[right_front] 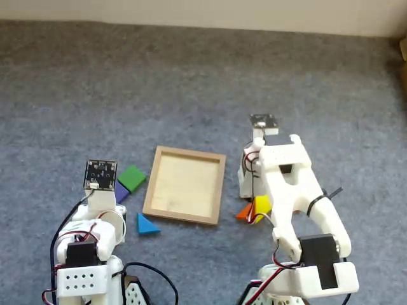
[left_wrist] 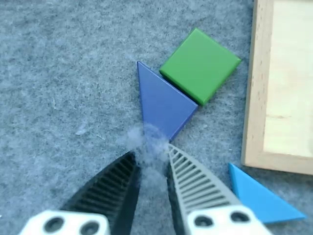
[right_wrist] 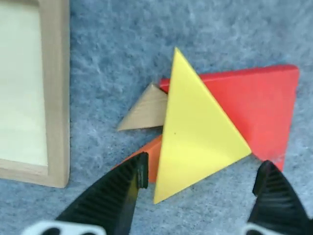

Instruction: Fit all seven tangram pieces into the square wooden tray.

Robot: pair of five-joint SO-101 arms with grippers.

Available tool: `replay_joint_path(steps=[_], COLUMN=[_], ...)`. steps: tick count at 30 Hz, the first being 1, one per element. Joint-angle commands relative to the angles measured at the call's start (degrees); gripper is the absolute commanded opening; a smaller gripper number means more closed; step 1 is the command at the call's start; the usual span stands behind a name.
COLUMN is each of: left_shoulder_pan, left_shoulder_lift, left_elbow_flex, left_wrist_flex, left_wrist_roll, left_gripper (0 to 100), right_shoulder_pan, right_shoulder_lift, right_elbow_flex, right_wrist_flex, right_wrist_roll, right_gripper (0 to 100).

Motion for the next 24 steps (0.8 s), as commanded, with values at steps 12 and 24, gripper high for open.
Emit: replay_joint_path(steps=[12,24], left_shoulder_pan=[0.57,0.57], left_shoulder_lift=[-0.48,-0.48], left_elbow_flex=[1.54,1.54], left_wrist_flex=[-0.79,-0.79], left_wrist_roll=[-0.18,-0.18], left_gripper=[8,8], right_shoulder_pan=[0.4,0.48], right_shoulder_lift=[6.64,6.55], right_elbow_flex=[-0.92,-0.92], right_wrist_flex=[-1.8,-1.71], right_wrist_roll=[1.32,1.41], right_gripper=[33.2,26.1])
